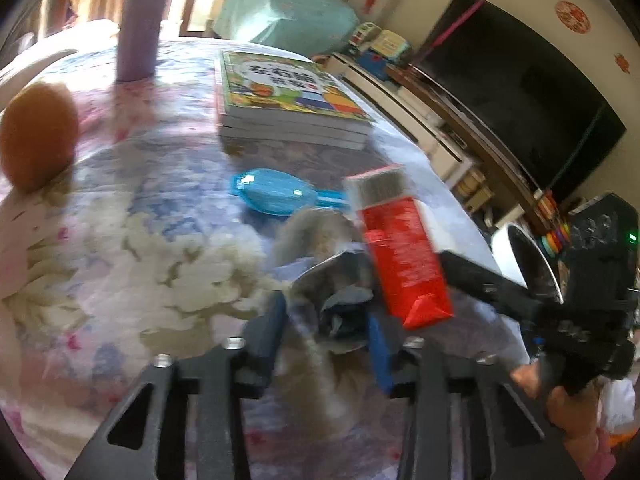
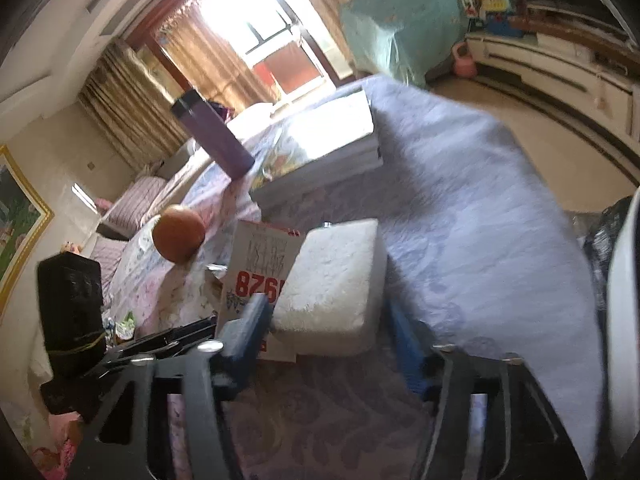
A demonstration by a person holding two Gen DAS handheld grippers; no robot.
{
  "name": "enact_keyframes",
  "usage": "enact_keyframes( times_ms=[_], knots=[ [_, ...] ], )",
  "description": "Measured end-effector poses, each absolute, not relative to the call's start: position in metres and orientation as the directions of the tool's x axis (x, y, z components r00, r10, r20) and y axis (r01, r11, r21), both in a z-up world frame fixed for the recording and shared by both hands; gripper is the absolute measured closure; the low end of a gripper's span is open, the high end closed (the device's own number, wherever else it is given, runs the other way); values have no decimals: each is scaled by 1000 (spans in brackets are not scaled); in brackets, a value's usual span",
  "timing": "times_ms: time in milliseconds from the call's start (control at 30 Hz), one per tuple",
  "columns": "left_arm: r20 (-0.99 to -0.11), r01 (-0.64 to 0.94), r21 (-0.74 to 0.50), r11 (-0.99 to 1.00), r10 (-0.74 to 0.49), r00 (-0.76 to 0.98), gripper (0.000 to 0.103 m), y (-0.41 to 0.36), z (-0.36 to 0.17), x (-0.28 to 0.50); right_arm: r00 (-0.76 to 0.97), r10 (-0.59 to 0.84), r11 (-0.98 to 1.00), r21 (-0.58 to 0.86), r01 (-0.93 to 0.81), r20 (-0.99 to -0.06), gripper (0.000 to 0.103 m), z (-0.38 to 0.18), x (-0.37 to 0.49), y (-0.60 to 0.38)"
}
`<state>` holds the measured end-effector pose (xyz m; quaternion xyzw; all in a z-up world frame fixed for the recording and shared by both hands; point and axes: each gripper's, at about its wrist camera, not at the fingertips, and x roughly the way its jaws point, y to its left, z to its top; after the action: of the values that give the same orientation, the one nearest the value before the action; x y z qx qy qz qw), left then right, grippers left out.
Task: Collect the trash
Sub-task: 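Grasp the crumpled white wrapper with the left tool while the right tool grasps the white foam block, then carry the crumpled wrapper and foam block in both tools over the bin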
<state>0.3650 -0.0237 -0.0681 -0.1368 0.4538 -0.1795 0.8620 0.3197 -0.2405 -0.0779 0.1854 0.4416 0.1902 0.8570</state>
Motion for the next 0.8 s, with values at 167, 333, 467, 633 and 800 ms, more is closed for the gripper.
enact_keyframes(
  times_ms=[167,333,467,633,800],
  knots=[
    [-726,204,-368,907,-418,546,84,-29,-67,361,552,488,859,484,-167,-676,54,-79,309,-244],
    [-718,191,-382,904,-421,554,85,-23,-66,346,571,478,863,478,-162,-668,54,-72,292,-254],
    [-710,208,-394,895,-440,551,85,-24,-61,321,578,477,860,487,-152,-663,54,-69,278,-264],
    [-702,239,-393,888,-458,545,85,-30,-52,297,595,469,859,493,-136,-653,54,-64,258,-276],
    [-697,265,-393,881,-473,539,85,-40,-46,283,615,462,859,496,-130,-639,54,-56,241,-285]
  ],
)
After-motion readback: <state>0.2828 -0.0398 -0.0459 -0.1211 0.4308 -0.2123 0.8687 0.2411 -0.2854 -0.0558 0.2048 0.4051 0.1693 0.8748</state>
